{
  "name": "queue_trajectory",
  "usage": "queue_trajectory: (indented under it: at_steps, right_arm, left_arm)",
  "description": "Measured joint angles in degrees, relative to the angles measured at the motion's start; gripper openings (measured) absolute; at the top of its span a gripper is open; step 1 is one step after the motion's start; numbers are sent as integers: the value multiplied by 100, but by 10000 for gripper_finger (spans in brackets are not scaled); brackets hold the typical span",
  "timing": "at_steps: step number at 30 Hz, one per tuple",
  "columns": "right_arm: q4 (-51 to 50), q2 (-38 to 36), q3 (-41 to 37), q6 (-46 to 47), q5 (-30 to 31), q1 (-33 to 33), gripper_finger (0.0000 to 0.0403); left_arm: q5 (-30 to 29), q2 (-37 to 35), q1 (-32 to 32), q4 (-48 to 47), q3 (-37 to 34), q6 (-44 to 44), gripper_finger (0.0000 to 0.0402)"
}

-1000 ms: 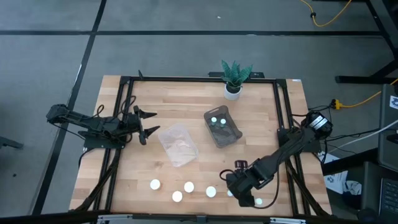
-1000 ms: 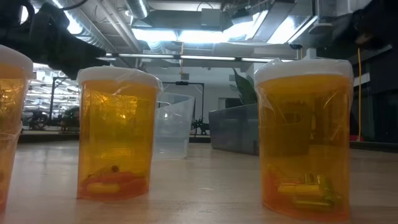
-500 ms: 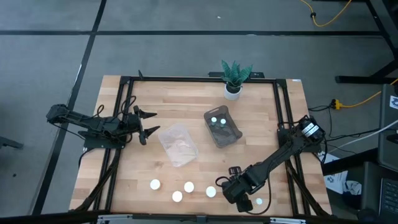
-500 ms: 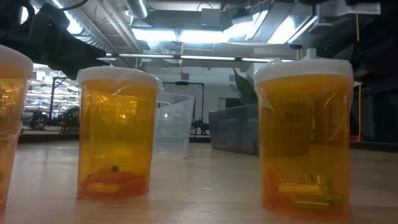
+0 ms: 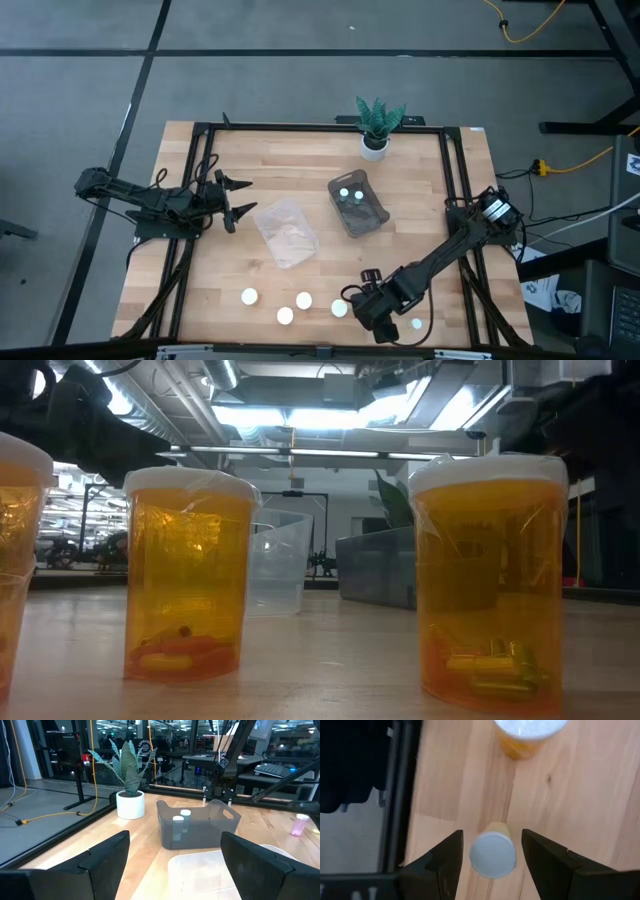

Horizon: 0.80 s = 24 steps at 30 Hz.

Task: Pick and place medicine bottles into bin by pill shape (circle, oval)
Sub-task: Put the small yellow pill bottle into the black bin

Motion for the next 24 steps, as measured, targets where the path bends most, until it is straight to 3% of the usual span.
queue_trajectory:
  at_steps: [7, 16, 20, 24]
  right_arm:
    - [53, 14, 0, 34, -2, 0, 195]
    - [-137, 14, 226, 322, -54, -30, 118]
    - [-1127, 14, 832, 470, 98, -149, 113]
    - [-2474, 14, 1601, 289, 936, -290, 121]
  left_arm:
    - [0, 0, 0, -9, 0, 0, 305]
    - [0, 0, 0, -9, 0, -2, 305]
    - [0, 0, 0, -8, 0, -2, 305]
    - [0, 0, -2, -7, 0, -2, 305]
